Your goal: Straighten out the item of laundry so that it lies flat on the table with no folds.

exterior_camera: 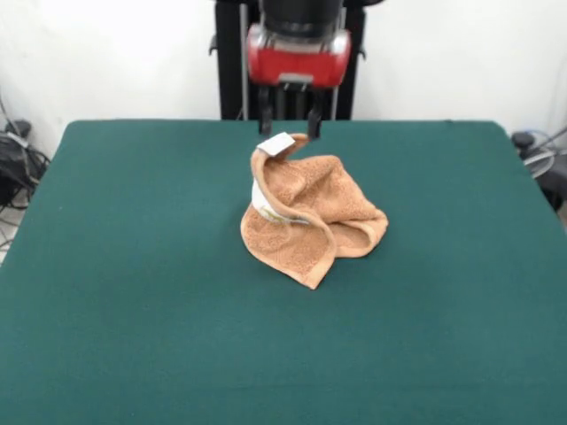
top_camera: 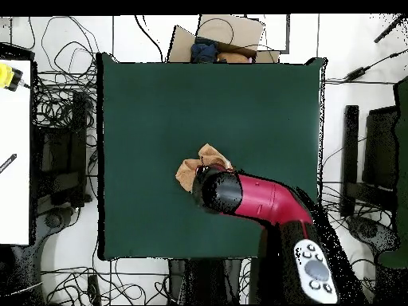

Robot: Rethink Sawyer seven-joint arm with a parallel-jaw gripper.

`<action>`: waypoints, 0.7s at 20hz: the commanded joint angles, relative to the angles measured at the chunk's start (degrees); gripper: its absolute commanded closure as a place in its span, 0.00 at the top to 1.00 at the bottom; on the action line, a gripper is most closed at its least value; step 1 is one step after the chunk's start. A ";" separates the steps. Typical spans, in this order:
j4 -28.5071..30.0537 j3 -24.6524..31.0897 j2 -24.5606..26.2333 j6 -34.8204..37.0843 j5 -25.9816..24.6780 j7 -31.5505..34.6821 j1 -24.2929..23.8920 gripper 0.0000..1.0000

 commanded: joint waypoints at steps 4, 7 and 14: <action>-12.41 14.08 22.83 -10.35 -11.90 -9.54 -9.41 1.00; -16.37 17.35 27.74 -8.15 -14.95 -11.71 -12.95 1.00; -11.12 17.52 25.36 -9.54 -20.27 -4.99 -13.03 1.00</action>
